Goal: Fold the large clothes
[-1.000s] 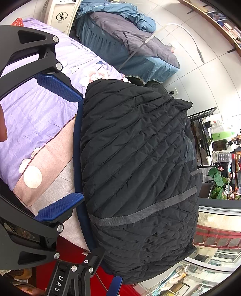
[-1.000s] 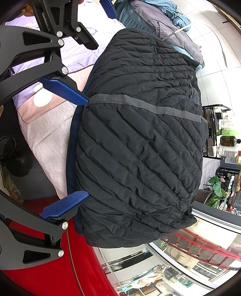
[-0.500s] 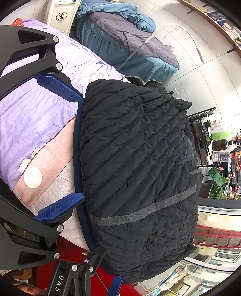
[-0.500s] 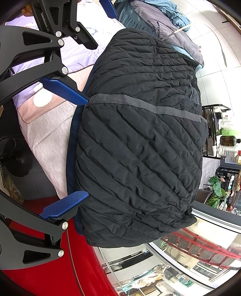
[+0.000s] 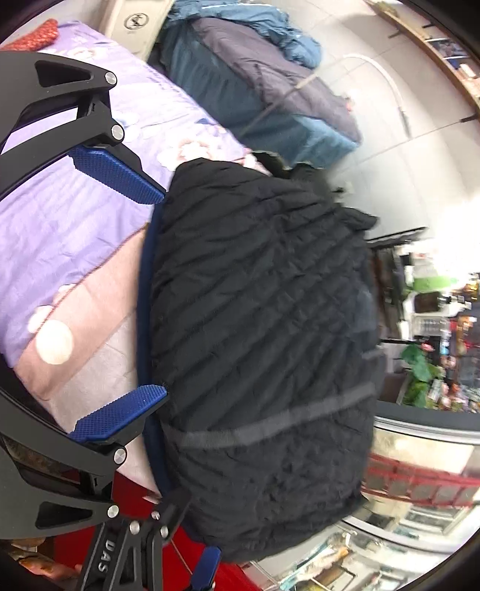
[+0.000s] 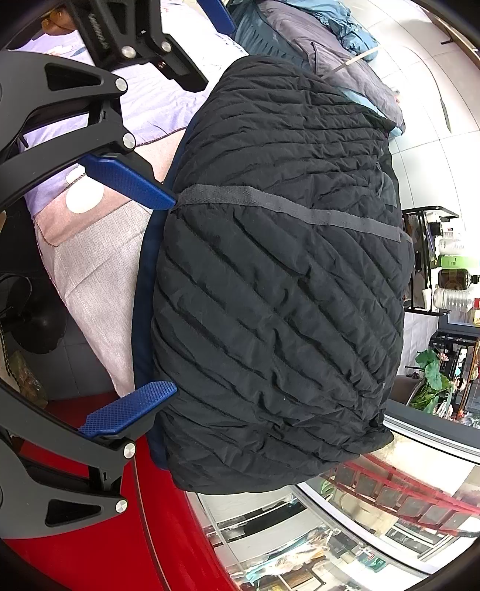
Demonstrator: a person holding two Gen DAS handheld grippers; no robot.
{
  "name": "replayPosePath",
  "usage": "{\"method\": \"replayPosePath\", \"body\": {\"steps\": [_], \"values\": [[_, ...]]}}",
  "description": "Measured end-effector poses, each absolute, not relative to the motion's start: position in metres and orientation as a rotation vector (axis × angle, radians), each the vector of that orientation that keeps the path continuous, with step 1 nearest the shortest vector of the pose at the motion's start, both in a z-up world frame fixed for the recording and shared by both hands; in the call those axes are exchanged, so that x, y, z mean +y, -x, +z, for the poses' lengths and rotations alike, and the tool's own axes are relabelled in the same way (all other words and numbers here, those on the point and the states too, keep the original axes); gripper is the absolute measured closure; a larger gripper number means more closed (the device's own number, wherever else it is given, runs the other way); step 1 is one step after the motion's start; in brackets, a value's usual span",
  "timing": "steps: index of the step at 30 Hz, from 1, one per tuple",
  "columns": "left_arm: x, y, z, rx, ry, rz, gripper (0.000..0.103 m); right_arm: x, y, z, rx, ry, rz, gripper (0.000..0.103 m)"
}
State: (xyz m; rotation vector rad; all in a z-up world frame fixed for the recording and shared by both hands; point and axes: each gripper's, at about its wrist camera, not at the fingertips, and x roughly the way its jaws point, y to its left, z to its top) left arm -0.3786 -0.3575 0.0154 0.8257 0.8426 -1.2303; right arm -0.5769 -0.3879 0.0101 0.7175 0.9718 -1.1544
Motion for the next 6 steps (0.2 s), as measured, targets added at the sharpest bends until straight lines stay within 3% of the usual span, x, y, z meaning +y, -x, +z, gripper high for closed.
{"method": "replayPosePath", "body": {"steps": [6], "values": [[-0.3582,0.3776,0.0141,0.835,-0.842,-1.230,0.006,-0.3868,0.5773,0.0098,0.972,-0.720,-1.156,0.010]]}}
